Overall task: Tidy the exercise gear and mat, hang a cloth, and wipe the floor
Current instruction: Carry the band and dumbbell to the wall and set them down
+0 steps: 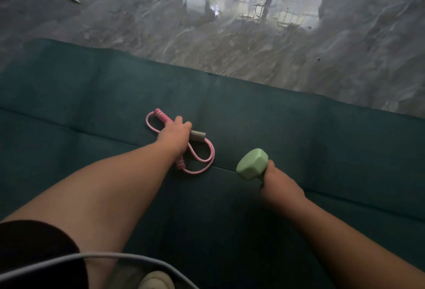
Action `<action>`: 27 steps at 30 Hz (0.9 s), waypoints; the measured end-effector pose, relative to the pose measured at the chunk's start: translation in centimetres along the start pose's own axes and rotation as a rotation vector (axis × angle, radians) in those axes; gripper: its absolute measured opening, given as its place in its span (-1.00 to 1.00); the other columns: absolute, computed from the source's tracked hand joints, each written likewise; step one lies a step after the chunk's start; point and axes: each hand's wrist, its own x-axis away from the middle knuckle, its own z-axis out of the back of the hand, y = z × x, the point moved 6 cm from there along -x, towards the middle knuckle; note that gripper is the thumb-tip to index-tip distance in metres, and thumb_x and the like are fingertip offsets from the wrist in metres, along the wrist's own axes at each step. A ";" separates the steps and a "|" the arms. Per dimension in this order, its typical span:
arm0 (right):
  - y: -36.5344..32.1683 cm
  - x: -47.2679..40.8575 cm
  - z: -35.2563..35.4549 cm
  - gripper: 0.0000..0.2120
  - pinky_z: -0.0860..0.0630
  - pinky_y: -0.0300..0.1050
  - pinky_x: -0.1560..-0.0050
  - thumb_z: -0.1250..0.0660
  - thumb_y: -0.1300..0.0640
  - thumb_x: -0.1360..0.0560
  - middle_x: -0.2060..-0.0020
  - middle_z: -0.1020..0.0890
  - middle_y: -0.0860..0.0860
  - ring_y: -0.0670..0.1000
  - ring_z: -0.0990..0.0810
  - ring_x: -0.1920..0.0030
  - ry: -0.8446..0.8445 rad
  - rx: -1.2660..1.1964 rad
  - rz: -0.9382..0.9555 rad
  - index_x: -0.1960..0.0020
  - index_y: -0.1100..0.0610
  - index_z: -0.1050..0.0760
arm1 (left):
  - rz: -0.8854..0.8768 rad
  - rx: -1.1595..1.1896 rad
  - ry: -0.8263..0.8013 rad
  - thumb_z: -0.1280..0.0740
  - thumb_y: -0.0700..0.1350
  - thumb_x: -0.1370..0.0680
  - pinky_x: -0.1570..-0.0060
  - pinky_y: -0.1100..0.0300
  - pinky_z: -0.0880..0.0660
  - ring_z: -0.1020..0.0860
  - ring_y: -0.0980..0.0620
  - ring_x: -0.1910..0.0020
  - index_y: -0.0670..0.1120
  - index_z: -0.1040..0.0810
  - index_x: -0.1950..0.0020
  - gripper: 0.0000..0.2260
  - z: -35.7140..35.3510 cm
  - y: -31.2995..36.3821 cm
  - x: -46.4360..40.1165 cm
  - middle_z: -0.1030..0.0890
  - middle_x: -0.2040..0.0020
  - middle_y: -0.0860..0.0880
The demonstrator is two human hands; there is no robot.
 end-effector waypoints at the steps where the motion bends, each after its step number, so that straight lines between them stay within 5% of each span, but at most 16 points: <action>1: 0.0 0.1 0.0 -0.65 -0.53 0.06 0.08 -0.22 0.23 -0.50 0.15 -0.52 -0.03 0.09 -0.58 0.10 -0.001 -0.002 0.004 -0.24 0.04 -0.25 | 0.012 0.023 -0.003 -0.45 -0.30 -0.42 -0.09 -0.18 -0.51 -0.37 -0.35 -0.32 -0.11 -0.39 -0.19 -0.59 0.3 0.2 0.3 -0.32 -0.21 -0.16; 6: -0.3 3.7 2.7 -0.71 -0.53 0.08 0.06 -0.21 0.21 -0.51 0.11 -0.54 0.00 0.12 -0.59 0.07 0.002 -0.052 0.001 -0.20 0.05 -0.27 | -0.013 0.178 -0.029 -0.69 -0.08 -0.16 0.00 -0.12 -0.53 -0.48 -0.17 0.04 -0.02 -0.37 -0.02 -0.38 3.6 3.1 5.3 -0.33 -0.07 -0.07; 8: -0.3 7.0 5.0 -0.72 -0.51 0.05 0.07 -0.22 0.19 -0.51 0.04 -0.58 0.06 0.17 -0.60 0.04 0.007 -0.091 -0.013 -0.20 0.09 -0.28 | -0.049 0.303 -0.008 -0.62 -0.10 -0.28 0.07 -0.06 -0.50 -0.50 -0.16 0.12 -0.03 -0.36 0.04 -0.52 5.9 5.0 8.8 -0.33 -0.03 -0.06; 14: -0.4 21.5 15.2 -0.65 -0.52 0.07 0.04 -0.21 0.22 -0.51 0.06 -0.56 0.10 0.21 -0.55 0.08 -0.011 -0.264 -0.096 -0.27 0.14 -0.26 | -0.083 0.499 0.004 -0.26 -0.18 -0.50 0.18 0.06 -0.41 -0.49 -0.18 0.14 -0.09 -0.37 0.08 -0.92 17.1 10.1 23.2 -0.46 0.05 -0.14; 21: -0.8 43.9 31.8 -0.51 -0.51 0.04 0.04 -0.21 0.23 -0.49 -0.08 -0.60 0.21 0.29 -0.58 -0.04 0.012 -0.357 -0.142 -0.41 0.16 -0.24 | -0.077 0.605 -0.026 -0.28 -0.13 -0.50 0.19 0.10 -0.39 -0.51 -0.12 0.18 -0.06 -0.46 0.13 -0.97 35.9 13.6 43.5 -0.56 0.18 -0.05; 27: 0.9 61.6 42.7 -0.61 -0.45 -0.04 0.04 -0.26 0.16 -0.52 -0.12 -0.61 0.20 0.28 -0.58 -0.10 0.148 -0.475 -0.203 -0.34 0.15 -0.36 | -0.193 0.761 -0.059 -0.32 -0.17 -0.52 0.20 0.07 -0.52 -0.57 -0.11 0.24 -0.10 -0.51 0.14 -0.95 50.2 17.5 56.7 -0.57 0.26 -0.05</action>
